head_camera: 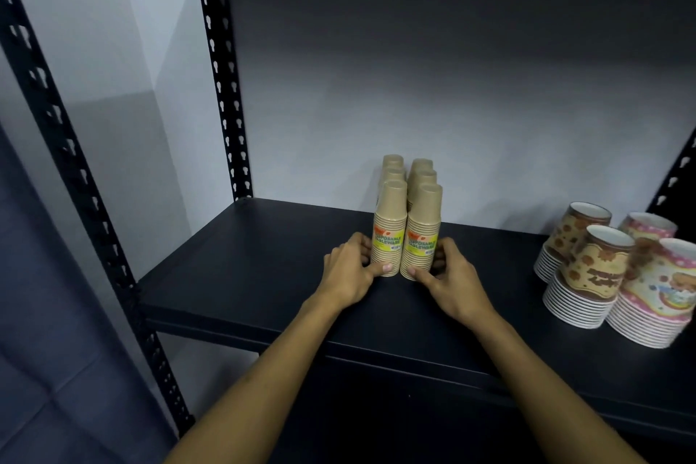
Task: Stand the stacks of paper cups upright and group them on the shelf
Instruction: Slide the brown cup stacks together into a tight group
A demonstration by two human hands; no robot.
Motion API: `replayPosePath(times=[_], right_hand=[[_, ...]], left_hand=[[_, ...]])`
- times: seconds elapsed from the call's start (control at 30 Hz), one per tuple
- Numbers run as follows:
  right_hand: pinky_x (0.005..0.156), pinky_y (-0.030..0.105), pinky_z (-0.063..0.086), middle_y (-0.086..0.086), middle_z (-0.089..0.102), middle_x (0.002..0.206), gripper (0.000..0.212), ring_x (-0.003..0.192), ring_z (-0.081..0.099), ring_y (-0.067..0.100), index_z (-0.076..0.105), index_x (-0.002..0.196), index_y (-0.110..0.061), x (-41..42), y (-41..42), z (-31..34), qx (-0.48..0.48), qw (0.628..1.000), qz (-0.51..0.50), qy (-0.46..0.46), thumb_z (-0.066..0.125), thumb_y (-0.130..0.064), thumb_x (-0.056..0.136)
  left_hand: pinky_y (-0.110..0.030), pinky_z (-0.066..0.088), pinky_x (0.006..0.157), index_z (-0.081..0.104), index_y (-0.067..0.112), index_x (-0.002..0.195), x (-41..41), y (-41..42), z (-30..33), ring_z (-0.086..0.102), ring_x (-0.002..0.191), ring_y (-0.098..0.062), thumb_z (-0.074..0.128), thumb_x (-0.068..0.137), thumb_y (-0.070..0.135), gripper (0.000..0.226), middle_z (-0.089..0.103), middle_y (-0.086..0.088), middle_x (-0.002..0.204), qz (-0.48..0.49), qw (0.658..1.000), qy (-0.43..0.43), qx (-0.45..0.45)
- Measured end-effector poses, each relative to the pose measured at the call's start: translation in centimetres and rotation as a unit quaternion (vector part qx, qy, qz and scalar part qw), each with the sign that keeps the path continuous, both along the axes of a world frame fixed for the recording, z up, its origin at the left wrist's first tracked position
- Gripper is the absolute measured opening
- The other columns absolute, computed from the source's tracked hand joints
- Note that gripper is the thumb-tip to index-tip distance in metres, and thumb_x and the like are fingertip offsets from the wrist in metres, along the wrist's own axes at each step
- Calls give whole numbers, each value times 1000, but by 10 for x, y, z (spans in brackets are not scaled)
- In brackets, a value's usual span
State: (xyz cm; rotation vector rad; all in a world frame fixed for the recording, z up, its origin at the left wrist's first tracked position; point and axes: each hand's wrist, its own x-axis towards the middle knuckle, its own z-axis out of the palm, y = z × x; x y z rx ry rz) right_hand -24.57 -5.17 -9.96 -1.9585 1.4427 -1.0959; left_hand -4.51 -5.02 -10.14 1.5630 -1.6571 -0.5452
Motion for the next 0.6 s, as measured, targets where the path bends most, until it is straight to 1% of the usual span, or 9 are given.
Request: replayPosePath(times=[0.17,0.3,0.33,0.6], right_hand=[[75,13,44,-7,65,110,46,96,61,7,54,121,-19,1,-4,-4,-4,1000,-7,-12,78,-31,83],[82,23,47,-3,65,118,51,101,61,12,53,127,-21,2,-6,-5,-4,1000,-15,-6,77,-34,83],[82,24,48,-2,65,119,52,102,61,13,53,128,-21,2,-6,-5,-3,1000,-16,-4,77,-34,84],[82,25,46,1,65,119,50,103,60,14,53,126,-19,4,-4,-2,7,1000,-20,7,75,-34,85]], left_hand=[[-41,54,94,58,19,114,-1,-1,-3,65,98,-10,82,79,42,48,69,7,106,8,1000,11,-8],[-43,53,95,58,17,117,-3,1,-3,65,100,-12,80,80,42,50,69,5,110,9,1000,7,-13],[-42,53,95,57,17,118,-3,1,-3,65,100,-12,80,81,42,50,69,5,111,10,1000,6,-15],[-39,54,92,57,21,119,-3,2,-3,64,100,-11,78,80,48,52,69,6,113,19,1000,-10,-18]])
